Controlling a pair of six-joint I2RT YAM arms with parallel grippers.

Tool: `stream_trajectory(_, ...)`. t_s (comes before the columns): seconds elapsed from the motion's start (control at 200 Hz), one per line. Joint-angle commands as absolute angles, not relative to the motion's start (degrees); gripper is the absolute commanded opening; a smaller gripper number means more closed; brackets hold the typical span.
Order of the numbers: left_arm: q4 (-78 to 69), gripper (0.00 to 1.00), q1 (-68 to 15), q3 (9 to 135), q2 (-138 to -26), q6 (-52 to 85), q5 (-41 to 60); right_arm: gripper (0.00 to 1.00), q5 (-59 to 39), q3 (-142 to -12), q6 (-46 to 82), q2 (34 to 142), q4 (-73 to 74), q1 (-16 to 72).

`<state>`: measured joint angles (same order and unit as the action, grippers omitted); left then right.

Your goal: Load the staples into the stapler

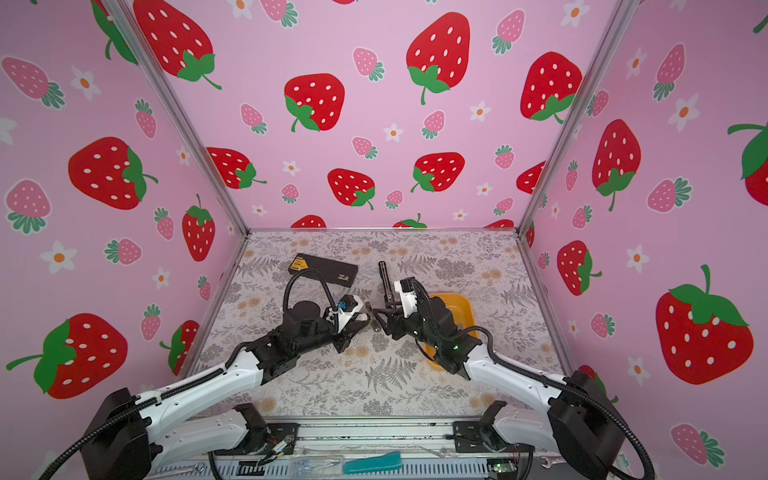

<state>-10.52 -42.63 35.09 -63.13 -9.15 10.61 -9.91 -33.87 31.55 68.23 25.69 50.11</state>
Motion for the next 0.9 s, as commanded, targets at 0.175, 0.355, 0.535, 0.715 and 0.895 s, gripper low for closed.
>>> stream_trajectory(0.175, -11.56, 0.0, -42.46, 36.23, -64.14, -9.14, 11.8, 0.54, -9.1, -37.09, 30.41, 71.33, 25.13, 50.97)
stream_trajectory(0.355, -11.51, 0.0, -42.46, 36.3, -64.17, -8.81, 12.4, 0.53, -8.99, -38.09, 30.61, 73.58, 24.34, 51.2)
stream_trajectory(0.535, -12.86, 0.0, -42.45, 35.51, -63.58, -8.37, 12.06, 0.52, -8.81, -38.88, 30.85, 75.77, 23.8, 51.42)
stream_trajectory(0.715, -12.61, 0.0, -42.5, 35.68, -63.37, -8.21, 11.59, 0.48, -8.74, -39.98, 30.77, 77.55, 22.76, 51.59)
stream_trajectory(0.895, -13.71, 0.0, -42.45, 34.82, -62.52, -7.35, 10.78, 0.46, -8.23, -40.34, 30.75, 78.53, 22.41, 51.78)
